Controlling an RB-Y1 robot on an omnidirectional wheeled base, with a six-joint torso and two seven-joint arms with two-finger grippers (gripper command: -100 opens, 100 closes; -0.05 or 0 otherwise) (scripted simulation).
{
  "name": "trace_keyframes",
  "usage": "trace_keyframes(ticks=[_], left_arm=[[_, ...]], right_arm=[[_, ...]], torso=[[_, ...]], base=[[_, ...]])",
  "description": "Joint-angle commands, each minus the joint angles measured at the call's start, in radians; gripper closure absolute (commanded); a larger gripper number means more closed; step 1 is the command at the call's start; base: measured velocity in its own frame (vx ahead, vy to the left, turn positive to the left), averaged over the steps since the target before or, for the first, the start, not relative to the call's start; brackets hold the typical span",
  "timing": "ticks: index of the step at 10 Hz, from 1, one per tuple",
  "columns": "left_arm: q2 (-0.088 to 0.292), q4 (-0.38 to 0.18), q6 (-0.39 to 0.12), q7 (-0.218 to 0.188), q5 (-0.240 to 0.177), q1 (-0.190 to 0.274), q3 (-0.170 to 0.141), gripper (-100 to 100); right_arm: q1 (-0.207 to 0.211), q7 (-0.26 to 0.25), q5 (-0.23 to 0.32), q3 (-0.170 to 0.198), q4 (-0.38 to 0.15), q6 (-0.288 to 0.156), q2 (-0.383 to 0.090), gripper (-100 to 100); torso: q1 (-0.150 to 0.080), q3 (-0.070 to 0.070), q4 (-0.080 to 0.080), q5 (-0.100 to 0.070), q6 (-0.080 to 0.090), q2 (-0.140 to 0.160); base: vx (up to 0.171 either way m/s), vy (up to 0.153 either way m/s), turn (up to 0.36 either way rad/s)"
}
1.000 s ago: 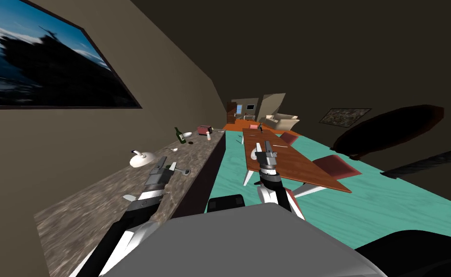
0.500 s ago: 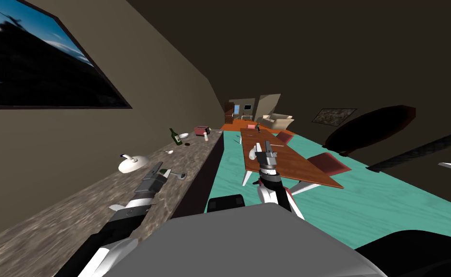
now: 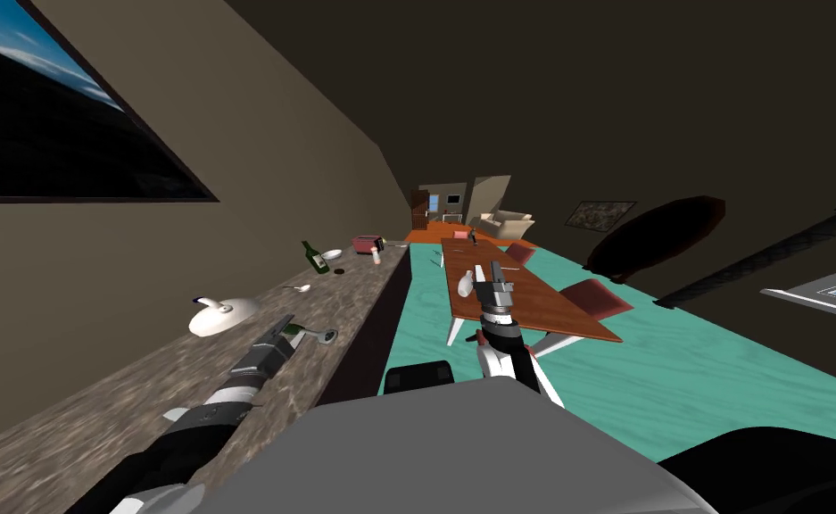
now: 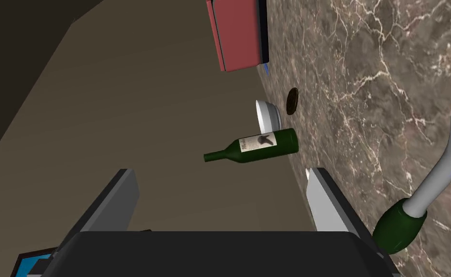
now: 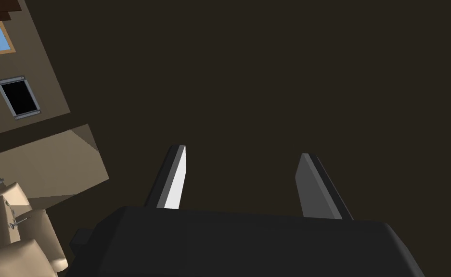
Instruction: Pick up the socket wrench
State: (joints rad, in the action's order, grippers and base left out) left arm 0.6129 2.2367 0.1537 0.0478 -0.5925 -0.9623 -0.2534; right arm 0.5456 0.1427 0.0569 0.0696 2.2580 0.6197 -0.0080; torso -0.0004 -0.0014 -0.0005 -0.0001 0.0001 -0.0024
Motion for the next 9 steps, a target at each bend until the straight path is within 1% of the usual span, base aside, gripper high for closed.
trace_keyframes(ticks=[1, 2, 3, 4, 5, 6, 7, 8, 9], left_arm=[[0.029, 0.002, -0.022, -0.002, -0.037, -0.028, -0.019, -100], [0.071, -0.008, -0.056, -0.002, -0.074, -0.071, -0.045, -100], [0.076, -0.008, -0.056, -0.002, -0.088, -0.072, -0.045, -100], [0.122, -0.018, -0.089, -0.001, -0.126, -0.116, -0.070, -100], [0.124, -0.018, -0.091, -0.001, -0.138, -0.116, -0.070, -100], [0.169, -0.030, -0.127, -0.001, -0.178, -0.161, -0.094, -100], [0.207, -0.041, -0.149, 0.000, -0.211, -0.197, -0.117, -100], [0.221, -0.041, -0.162, 0.000, -0.239, -0.205, -0.117, -100], [0.257, -0.053, -0.197, 0.000, -0.270, -0.244, -0.139, -100]], right_arm=[[0.000, 0.000, 0.000, 0.000, 0.000, 0.000, 0.000, 0], [0.000, 0.000, 0.000, 0.000, 0.000, 0.000, 0.000, 0], [0.000, 0.000, 0.000, 0.000, 0.000, 0.000, 0.000, 0], [0.000, 0.000, 0.000, 0.000, 0.000, 0.000, 0.000, 0], [0.000, 0.000, 0.000, 0.000, 0.000, 0.000, 0.000, 0], [0.000, 0.000, 0.000, 0.000, 0.000, 0.000, 0.000, 0], [0.000, 0.000, 0.000, 0.000, 0.000, 0.000, 0.000, 0], [0.000, 0.000, 0.000, 0.000, 0.000, 0.000, 0.000, 0], [0.000, 0.000, 0.000, 0.000, 0.000, 0.000, 0.000, 0]], torso=[[0.000, 0.000, 0.000, 0.000, 0.000, 0.000], [0.000, 0.000, 0.000, 0.000, 0.000, 0.000], [0.000, 0.000, 0.000, 0.000, 0.000, 0.000], [0.000, 0.000, 0.000, 0.000, 0.000, 0.000], [0.000, 0.000, 0.000, 0.000, 0.000, 0.000], [0.000, 0.000, 0.000, 0.000, 0.000, 0.000], [0.000, 0.000, 0.000, 0.000, 0.000, -0.001], [0.001, -0.001, 0.000, 0.000, 0.000, -0.002], [0.001, -0.001, 0.000, 0.000, 0.000, -0.002]], base=[[0.029, -0.003, -0.061], [0.040, -0.006, -0.122], [0.039, 0.000, -0.044], [0.043, -0.006, -0.126], [0.038, 0.001, -0.046], [0.046, 0.003, -0.094], [0.064, 0.010, -0.169], [0.057, 0.009, -0.060], [0.059, 0.007, -0.098]])
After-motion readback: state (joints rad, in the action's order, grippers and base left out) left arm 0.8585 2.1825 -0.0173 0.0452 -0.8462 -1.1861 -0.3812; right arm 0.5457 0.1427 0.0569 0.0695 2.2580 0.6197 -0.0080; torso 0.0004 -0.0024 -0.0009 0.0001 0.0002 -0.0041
